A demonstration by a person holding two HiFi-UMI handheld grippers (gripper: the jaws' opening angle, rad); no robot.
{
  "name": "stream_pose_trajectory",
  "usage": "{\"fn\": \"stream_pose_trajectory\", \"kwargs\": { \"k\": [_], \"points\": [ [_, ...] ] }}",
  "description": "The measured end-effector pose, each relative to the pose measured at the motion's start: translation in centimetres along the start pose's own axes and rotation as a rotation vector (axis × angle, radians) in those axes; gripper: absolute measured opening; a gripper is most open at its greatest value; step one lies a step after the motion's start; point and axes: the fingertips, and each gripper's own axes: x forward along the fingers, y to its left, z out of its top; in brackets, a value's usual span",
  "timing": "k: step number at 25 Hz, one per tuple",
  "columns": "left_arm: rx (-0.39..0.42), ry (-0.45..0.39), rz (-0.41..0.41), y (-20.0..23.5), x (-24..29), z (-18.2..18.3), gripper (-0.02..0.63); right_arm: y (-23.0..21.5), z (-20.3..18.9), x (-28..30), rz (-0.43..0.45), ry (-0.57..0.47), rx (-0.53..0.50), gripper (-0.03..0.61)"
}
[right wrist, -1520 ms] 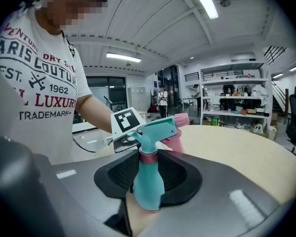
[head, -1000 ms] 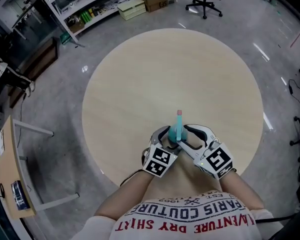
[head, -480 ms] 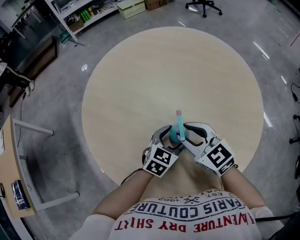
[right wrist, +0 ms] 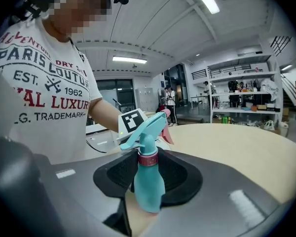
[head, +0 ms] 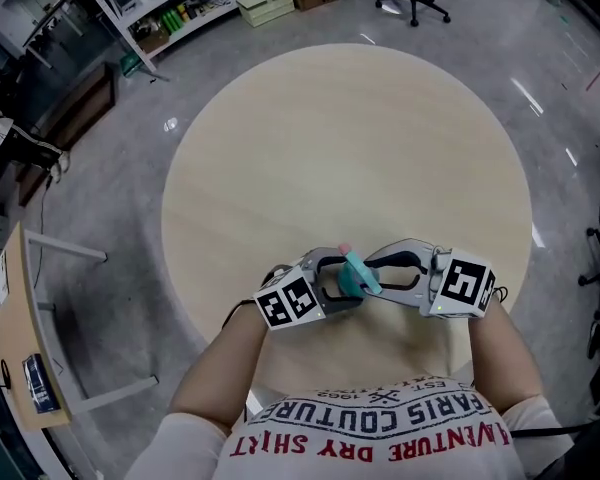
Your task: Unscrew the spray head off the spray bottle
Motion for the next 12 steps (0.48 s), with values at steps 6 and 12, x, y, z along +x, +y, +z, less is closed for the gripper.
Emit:
{"fn": "stream_pose_trajectory", "kwargs": {
  "k": [6,12],
  "points": [
    [-0.201,-0.059,0.213,1.5,0.0,0.3,0.342,-0.7,1.0,-0.6,-0.189,-0.131,0.124,0.181],
    [-0.375,-0.066,0.493,2.5,1.2,0.8,0.341,-2.3,-0.6,-0.7,-0.474,-0.108,0.126,0.208]
  ]
}}
